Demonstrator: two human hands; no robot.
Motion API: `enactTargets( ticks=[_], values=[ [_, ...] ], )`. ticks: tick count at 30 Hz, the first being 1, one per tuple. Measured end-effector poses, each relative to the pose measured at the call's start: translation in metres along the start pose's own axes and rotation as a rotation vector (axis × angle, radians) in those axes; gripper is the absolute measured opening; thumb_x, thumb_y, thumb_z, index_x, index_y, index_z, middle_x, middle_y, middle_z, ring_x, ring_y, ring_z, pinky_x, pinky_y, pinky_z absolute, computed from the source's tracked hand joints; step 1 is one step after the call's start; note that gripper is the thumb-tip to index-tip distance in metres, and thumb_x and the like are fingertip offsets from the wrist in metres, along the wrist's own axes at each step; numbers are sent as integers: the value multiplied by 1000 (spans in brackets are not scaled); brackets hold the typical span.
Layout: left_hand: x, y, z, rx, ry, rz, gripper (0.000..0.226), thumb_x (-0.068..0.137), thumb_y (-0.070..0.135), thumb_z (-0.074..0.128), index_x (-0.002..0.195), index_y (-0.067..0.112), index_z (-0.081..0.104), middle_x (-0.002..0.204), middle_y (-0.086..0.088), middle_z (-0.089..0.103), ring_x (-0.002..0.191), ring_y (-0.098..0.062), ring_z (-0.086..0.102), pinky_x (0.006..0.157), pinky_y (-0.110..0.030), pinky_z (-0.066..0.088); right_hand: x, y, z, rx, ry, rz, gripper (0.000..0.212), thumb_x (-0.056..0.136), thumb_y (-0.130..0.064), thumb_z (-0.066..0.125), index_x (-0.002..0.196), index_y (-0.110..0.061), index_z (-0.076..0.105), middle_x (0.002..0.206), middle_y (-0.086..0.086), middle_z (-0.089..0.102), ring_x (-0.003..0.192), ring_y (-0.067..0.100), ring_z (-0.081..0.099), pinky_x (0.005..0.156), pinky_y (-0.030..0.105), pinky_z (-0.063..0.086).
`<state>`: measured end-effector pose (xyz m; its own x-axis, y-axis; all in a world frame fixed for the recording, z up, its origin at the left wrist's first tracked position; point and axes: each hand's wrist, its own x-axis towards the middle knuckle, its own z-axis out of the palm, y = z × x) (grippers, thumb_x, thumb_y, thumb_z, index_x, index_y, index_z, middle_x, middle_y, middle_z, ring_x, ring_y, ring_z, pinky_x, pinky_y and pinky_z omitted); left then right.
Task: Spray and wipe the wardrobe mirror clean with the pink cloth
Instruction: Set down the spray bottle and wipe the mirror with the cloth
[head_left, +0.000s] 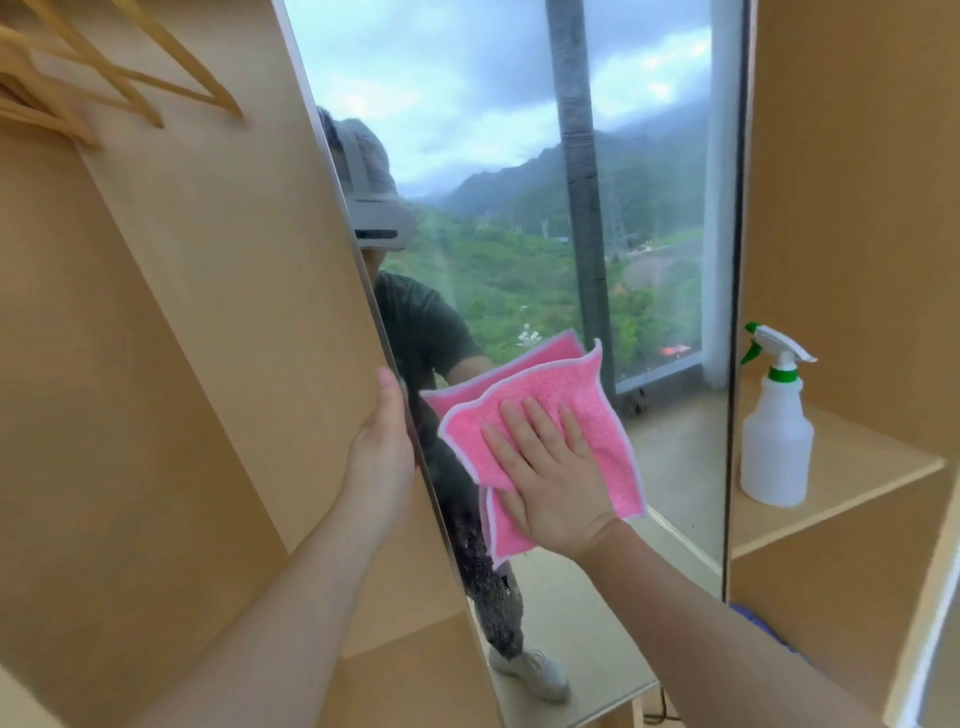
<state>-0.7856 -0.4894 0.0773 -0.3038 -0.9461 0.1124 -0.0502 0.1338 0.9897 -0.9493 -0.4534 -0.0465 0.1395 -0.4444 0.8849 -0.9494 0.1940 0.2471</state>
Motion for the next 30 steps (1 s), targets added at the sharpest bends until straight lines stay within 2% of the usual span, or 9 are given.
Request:
enactTargets(
  ticks=[4,9,11,13,19,22,26,28,30],
  values=[
    [-5,-2,10,30,113,51,60,92,67,23,88,19,58,71,-2,50,68,-19,50,71,-34,41,-33,56,3,-13,-41,75,59,100,-39,18,153,-20,0,161,2,-8,148,25,-2,118,50,4],
    [7,-16,15,-69,206,104,76,70,89,30,59,16,46,57,-13,39,54,-26,36,60,-38,30,-69,133,-3,61,-103,458,62,99,-44,15,150,-11,0,155,14,10,145,31,11,119,38,-3],
    [13,-26,15,-178,211,137,93,67,88,37,98,6,69,92,-30,62,75,-40,54,74,-48,44,-74,143,-2,76,-95,476,66,97,-40,22,150,-6,2,154,16,12,143,32,13,119,33,-6],
    [16,-37,14,-251,224,152,84,84,71,42,134,4,52,121,-16,64,101,-26,62,89,-36,48,-75,143,2,85,-34,458,67,95,-36,26,150,-4,4,154,18,14,143,30,11,119,32,-7],
    [12,-98,16,-159,148,102,72,95,61,32,147,12,33,119,7,58,101,-5,52,85,-23,39,-82,140,9,116,72,442,63,97,-35,23,151,-4,6,156,20,15,144,27,7,119,34,-4],
    [11,-129,18,-180,26,131,69,97,58,29,152,17,20,148,6,39,121,-2,41,92,-21,32,-95,135,19,167,105,512,64,97,-36,20,151,-3,7,159,13,7,147,22,1,119,37,-3],
    [2,-156,16,-202,-20,300,58,95,60,30,134,25,54,137,-2,56,118,-13,52,102,-35,38,-119,99,30,215,140,475,62,98,-37,20,151,-12,0,159,12,8,146,26,3,118,49,4],
    [-7,-168,22,-212,-102,368,63,101,52,23,88,28,79,98,-9,68,89,-16,57,82,-33,46,-126,63,33,169,94,340,55,100,-44,10,147,-18,-3,158,7,2,146,26,-1,118,50,2],
    [-19,-177,29,-280,-82,430,66,105,40,21,88,17,80,86,-18,69,58,-12,54,51,-20,45,-123,24,35,123,25,168,58,96,-50,-3,148,-24,1,157,2,-5,146,25,-9,118,47,-6]
  ],
)
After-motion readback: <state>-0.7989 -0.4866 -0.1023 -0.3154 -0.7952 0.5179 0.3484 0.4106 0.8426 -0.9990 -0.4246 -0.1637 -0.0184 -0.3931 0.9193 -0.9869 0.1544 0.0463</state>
